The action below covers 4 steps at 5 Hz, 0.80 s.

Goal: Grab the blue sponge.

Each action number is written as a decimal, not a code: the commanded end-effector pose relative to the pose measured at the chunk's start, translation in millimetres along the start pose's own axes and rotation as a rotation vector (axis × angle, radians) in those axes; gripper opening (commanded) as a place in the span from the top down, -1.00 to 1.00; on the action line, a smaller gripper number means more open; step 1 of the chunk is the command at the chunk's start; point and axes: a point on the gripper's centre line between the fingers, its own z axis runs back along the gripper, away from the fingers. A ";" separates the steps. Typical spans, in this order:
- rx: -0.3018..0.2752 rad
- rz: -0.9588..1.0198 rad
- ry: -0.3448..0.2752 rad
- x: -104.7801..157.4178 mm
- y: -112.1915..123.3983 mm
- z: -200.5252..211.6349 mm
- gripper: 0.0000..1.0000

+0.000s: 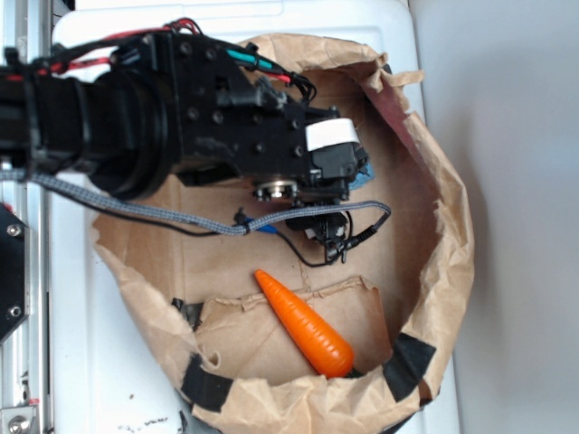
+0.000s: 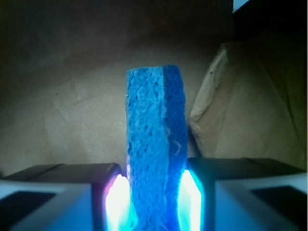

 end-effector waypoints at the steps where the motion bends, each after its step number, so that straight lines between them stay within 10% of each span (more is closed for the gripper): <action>1: -0.156 0.019 -0.021 12.3 0.2 73.1 1.00; 4: -0.186 -0.023 -0.082 -2.4 8.9 122.4 1.00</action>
